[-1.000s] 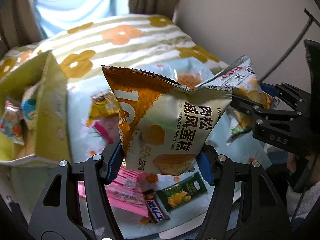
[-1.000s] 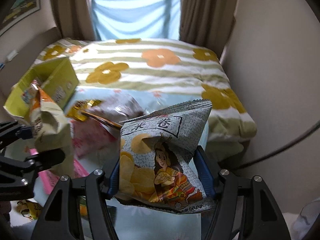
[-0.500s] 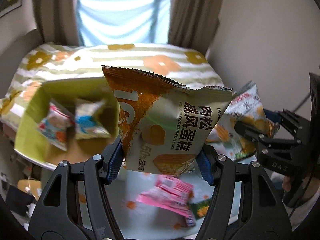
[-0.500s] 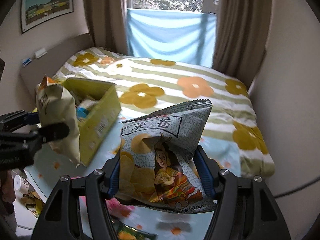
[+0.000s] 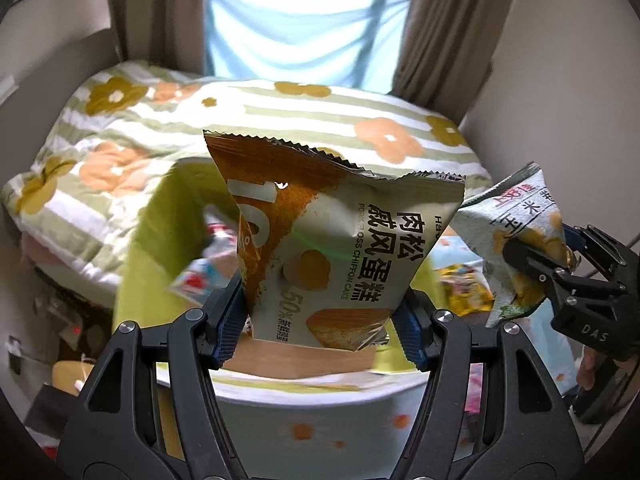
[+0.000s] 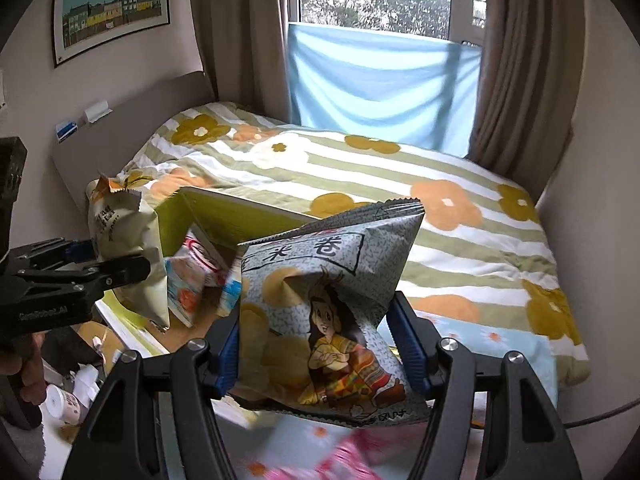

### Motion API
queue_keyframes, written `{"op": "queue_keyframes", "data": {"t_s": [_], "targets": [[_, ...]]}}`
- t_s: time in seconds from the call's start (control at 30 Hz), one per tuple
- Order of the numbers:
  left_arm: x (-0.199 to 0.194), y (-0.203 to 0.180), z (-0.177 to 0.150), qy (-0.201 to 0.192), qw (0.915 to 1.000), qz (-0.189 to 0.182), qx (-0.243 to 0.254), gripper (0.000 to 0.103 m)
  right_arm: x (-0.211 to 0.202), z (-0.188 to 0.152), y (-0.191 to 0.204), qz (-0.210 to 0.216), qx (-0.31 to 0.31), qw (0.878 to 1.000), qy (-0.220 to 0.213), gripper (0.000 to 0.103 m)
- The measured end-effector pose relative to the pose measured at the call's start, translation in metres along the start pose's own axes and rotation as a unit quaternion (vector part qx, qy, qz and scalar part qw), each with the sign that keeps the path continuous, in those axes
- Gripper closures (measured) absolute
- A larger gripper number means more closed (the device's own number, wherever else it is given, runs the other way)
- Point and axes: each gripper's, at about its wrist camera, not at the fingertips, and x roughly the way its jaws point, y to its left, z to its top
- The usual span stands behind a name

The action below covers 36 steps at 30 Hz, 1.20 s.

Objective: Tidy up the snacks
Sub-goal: 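Carry both bags into the yellow box and open both tools to release them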

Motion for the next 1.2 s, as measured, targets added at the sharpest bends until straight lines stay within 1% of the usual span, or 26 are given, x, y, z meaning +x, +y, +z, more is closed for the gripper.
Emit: {"op": "queue_keyframes", "data": {"t_s": [0.13, 0.23, 0.33, 0.43, 0.5, 0.57, 0.67, 0.73, 0.8, 0.83, 0.87, 0.9, 0.93, 1.1, 1.2], "targets": [[0.018, 0.046, 0.005, 0.025, 0.9997, 0.005, 0.004, 0.042, 0.027, 0.007, 0.028, -0.002, 0.016, 1.0, 0.013, 0.042], [0.029, 0.068, 0.007, 0.04, 0.9991, 0.002, 0.011, 0.042, 0.041, 0.009, 0.043, -0.007, 0.036, 0.999, 0.024, 0.042], [0.041, 0.08, 0.005, 0.054, 0.9981, -0.004, 0.028, 0.042, 0.051, 0.01, 0.055, -0.017, 0.041, 0.998, 0.034, 0.042], [0.054, 0.086, -0.002, 0.067, 0.9966, 0.003, 0.048, 0.042, 0.06, 0.008, 0.062, -0.027, 0.043, 0.998, 0.038, 0.042], [0.06, 0.086, -0.007, 0.076, 0.9958, -0.003, 0.051, 0.042, 0.064, 0.005, 0.066, -0.031, 0.045, 0.998, 0.04, 0.042], [0.063, 0.087, -0.012, 0.079, 0.9952, -0.012, 0.057, 0.042, 0.069, 0.002, 0.07, -0.031, 0.046, 0.997, 0.044, 0.042], [0.067, 0.083, -0.021, 0.081, 0.9935, -0.001, 0.08, 0.042, 0.076, -0.001, 0.073, -0.035, 0.044, 0.997, 0.053, 0.042], [0.069, 0.082, -0.026, 0.081, 0.9934, -0.004, 0.081, 0.042, 0.081, -0.003, 0.072, -0.033, 0.049, 0.997, 0.056, 0.042], [0.069, 0.081, -0.027, 0.082, 0.9939, -0.007, 0.074, 0.038, 0.085, -0.005, 0.069, -0.031, 0.056, 0.996, 0.058, 0.042], [0.069, 0.081, -0.028, 0.081, 0.9941, -0.004, 0.072, 0.03, 0.087, -0.006, 0.068, -0.029, 0.059, 0.996, 0.06, 0.042], [0.069, 0.084, -0.027, 0.079, 0.9943, -0.001, 0.072, 0.012, 0.088, -0.007, 0.068, -0.028, 0.061, 0.996, 0.061, 0.042], [0.066, 0.084, -0.027, 0.072, 0.9948, 0.003, 0.072, 0.003, 0.089, -0.008, 0.067, -0.027, 0.065, 0.996, 0.062, 0.042], [0.063, 0.085, -0.026, 0.061, 0.9955, 0.004, 0.072, 0.0, 0.09, -0.009, 0.066, -0.025, 0.068, 0.995, 0.065, 0.042], [0.052, 0.088, -0.024, 0.053, 0.9967, 0.001, 0.062, 0.0, 0.094, -0.014, 0.068, -0.018, 0.067, 0.995, 0.074, 0.041], [0.051, 0.093, -0.027, 0.059, 0.9971, -0.004, 0.047, 0.0, 0.094, -0.018, 0.071, -0.01, 0.066, 0.995, 0.078, 0.041]]}}
